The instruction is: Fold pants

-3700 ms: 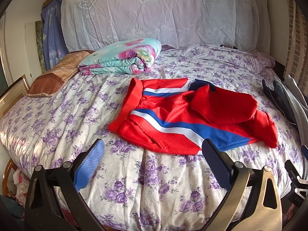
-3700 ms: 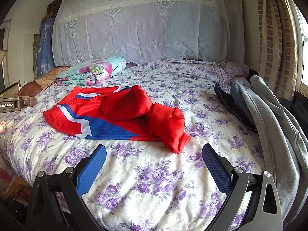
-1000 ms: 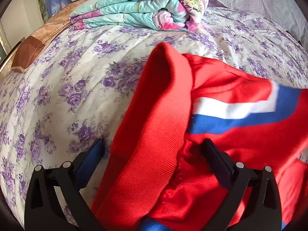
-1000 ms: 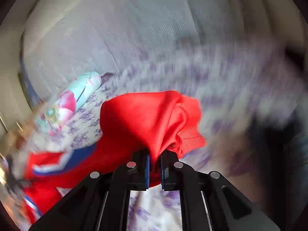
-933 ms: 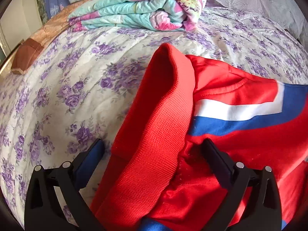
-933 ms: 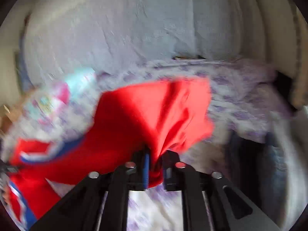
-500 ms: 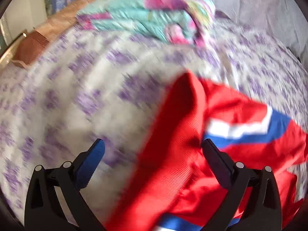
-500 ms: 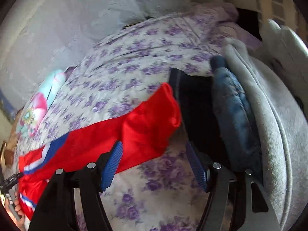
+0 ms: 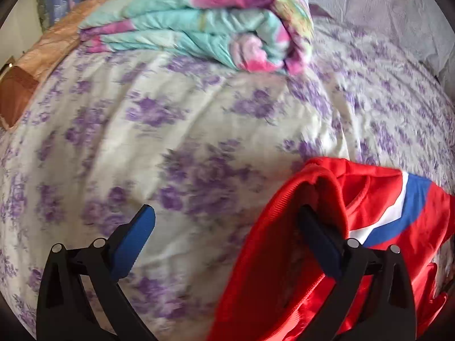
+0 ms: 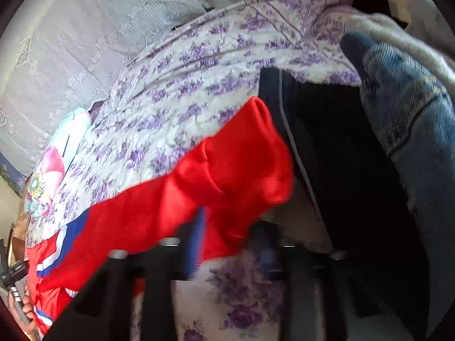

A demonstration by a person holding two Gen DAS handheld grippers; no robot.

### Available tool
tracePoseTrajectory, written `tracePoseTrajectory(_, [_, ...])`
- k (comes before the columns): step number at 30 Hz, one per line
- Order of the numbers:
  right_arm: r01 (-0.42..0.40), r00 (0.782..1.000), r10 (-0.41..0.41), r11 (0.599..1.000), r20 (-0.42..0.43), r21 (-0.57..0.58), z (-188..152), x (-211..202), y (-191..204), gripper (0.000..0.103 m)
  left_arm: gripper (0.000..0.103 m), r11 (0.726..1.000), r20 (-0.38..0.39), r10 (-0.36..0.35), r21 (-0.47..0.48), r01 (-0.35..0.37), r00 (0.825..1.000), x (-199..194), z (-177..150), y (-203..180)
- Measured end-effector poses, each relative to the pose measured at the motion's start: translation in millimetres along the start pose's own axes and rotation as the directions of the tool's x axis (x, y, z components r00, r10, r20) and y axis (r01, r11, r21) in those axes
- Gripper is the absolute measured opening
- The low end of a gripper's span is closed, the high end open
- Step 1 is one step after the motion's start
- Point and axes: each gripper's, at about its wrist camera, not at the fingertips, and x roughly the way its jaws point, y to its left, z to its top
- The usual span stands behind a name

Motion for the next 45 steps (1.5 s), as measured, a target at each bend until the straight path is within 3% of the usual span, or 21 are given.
tracePoseTrajectory(5, [0.001, 1.000, -0.001, 1.000, 0.004, 0.002, -3, -8, -11, 0.026, 0.099, 0.996, 0.019, 0.085, -0.014, -0.084, 0.996, -4, 0, 3])
tracePoseTrajectory(9, [-0.025, 1.000, 0.025, 0.999, 0.009, -0.026, -1, -6, -3, 0.048, 0.099, 0.944, 0.141, 0.317, 0.046, -0.326, 0.938, -22, -3, -8])
tracePoseTrajectory(13, [-0.001, 1.000, 0.001, 0.998, 0.003, -0.062, 7, 7, 13, 0.061, 0.099, 0.942, 0.121, 0.320, 0.069, -0.330, 0.940, -5, 2, -15])
tracePoseTrajectory(14, [0.008, 1.000, -0.008, 0.997, -0.001, -0.071, 8, 12, 16, 0.056, 0.099, 0.943, 0.117, 0.314, 0.074, -0.324, 0.942, 0, 5, -16])
tracePoseTrajectory(15, [0.002, 1.000, -0.002, 0.997, -0.009, -0.074, 8, 16, 18, 0.023, 0.099, 0.946, 0.109, 0.307, 0.071, -0.315, 0.946, 5, 10, -18])
tracePoseTrajectory(16, [-0.020, 0.999, 0.019, 0.997, -0.027, -0.073, 9, 20, 19, 0.015, 0.099, 0.959, 0.097, 0.273, 0.050, -0.279, 0.957, 8, 15, -16])
tracePoseTrajectory(18, [-0.027, 1.000, 0.027, 0.998, 0.002, -0.054, 11, 12, 20, 0.015, 0.095, 0.969, 0.090, 0.245, 0.014, -0.248, 0.965, 10, 21, -10])
tracePoseTrajectory(20, [-0.028, 0.998, 0.030, 0.998, 0.049, -0.048, 12, -5, 20, 0.015, 0.007, 0.966, 0.098, 0.247, -0.104, -0.237, 0.964, 0, 22, 10])
tracePoseTrajectory(22, [-0.032, 0.994, 0.037, 0.998, 0.101, -0.046, 14, -25, 20, 0.015, 0.011, 0.960, 0.082, 0.222, -0.192, -0.203, 0.972, -5, 18, 36])
tracePoseTrajectory(24, [0.005, 0.991, 0.004, 0.998, 0.130, -0.070, 19, -38, 20, 0.016, 0.011, 0.936, 0.111, 0.316, -0.201, -0.290, 0.942, -10, 12, 48])
tracePoseTrajectory(25, [0.039, 0.993, -0.028, 0.995, 0.115, -0.091, 20, -34, 19, 0.027, 0.021, 0.916, 0.121, 0.376, -0.200, -0.348, 0.919, -9, 8, 52])
tracePoseTrajectory(26, [0.104, 0.994, -0.100, 0.987, 0.036, -0.121, 20, -17, 16, 0.041, 0.040, 0.913, 0.107, 0.384, -0.195, -0.359, 0.917, -6, 6, 55])
tracePoseTrajectory(28, [0.193, 0.977, -0.203, 0.971, -0.065, -0.142, 15, -1, 10, 0.046, 0.060, 0.943, 0.079, 0.292, -0.191, -0.273, 0.953, -7, 0, 58])
tracePoseTrajectory(30, [0.145, 0.989, -0.145, 0.984, 0.003, -0.108, 9, -35, 13, 0.047, 0.076, 0.959, 0.115, 0.246, -0.171, -0.225, 0.962, -26, -8, 55])
tracePoseTrajectory(31, [0.122, 0.992, -0.115, 0.984, 0.060, -0.130, 2, -61, 22, 0.057, 0.095, 0.967, 0.149, 0.234, -0.143, -0.213, 0.961, -44, -17, 51])
tracePoseTrajectory(32, [0.076, 0.993, -0.058, 0.982, 0.105, -0.173, -8, -87, 33, 0.067, 0.099, 0.972, 0.187, 0.223, -0.113, -0.205, 0.957, -62, -27, 47])
tracePoseTrajectory(34, [-0.071, 0.982, 0.118, 0.954, 0.145, -0.292, -44, -137, 56, 0.100, 0.099, 0.980, 0.242, 0.199, -0.051, -0.193, 0.950, -92, -56, 38])
tracePoseTrajectory(37, [-0.186, 0.964, 0.250, 0.870, 0.084, -0.456, -103, -172, 85, 0.100, 0.099, 0.985, 0.242, 0.158, 0.034, -0.171, 0.957, -116, -107, 30])
tracePoseTrajectory(40, [-0.149, 0.981, 0.196, 0.797, 0.017, -0.586, -163, -174, 107, 0.100, 0.099, 0.981, 0.192, 0.165, 0.066, -0.181, 0.967, -118, -147, 34])
tracePoseTrajectory(42, [-0.144, 0.981, 0.193, 0.781, 0.015, -0.607, -182, -172, 112, 0.100, 0.099, 0.979, 0.156, 0.192, 0.032, -0.199, 0.969, -117, -170, 41])
tracePoseTrajectory(45, [-0.163, 0.978, 0.208, 0.763, -0.002, -0.626, -202, -172, 121, 0.100, 0.099, 0.992, 0.079, 0.118, -0.063, -0.114, 0.990, -109, -197, 56])
